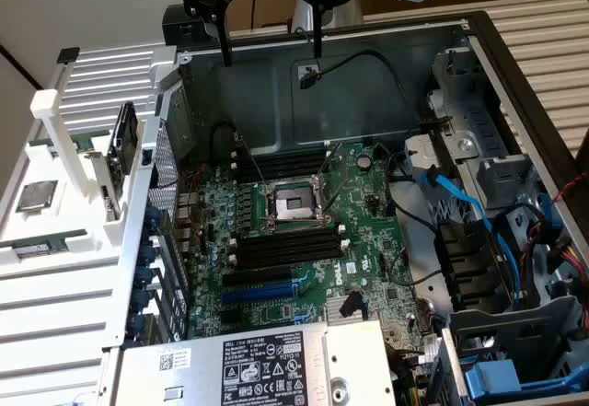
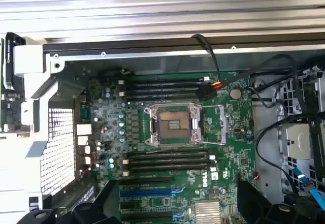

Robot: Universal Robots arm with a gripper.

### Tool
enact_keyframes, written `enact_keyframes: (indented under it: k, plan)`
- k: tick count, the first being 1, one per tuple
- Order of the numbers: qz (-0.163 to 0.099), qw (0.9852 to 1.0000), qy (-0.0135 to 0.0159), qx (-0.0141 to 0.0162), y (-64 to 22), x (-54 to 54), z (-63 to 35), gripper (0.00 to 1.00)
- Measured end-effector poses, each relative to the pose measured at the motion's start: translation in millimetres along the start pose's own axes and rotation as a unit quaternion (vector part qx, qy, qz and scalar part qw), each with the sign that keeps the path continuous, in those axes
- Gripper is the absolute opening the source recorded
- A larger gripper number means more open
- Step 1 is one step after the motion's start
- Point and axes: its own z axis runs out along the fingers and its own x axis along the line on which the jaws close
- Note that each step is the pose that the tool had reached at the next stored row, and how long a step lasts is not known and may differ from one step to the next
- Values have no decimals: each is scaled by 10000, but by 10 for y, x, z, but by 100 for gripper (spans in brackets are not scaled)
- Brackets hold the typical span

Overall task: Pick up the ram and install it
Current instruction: 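Reach for the ram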

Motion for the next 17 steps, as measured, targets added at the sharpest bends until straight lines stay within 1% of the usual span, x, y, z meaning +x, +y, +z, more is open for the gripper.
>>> enact_keyframes:
  k: [13,15,17]
  plan:
    - [0,10000,0,0,0,2,0,99]
    - [0,10000,-3,0,0,32,-1,99]
    - [0,10000,-20,2,1,94,-2,99]
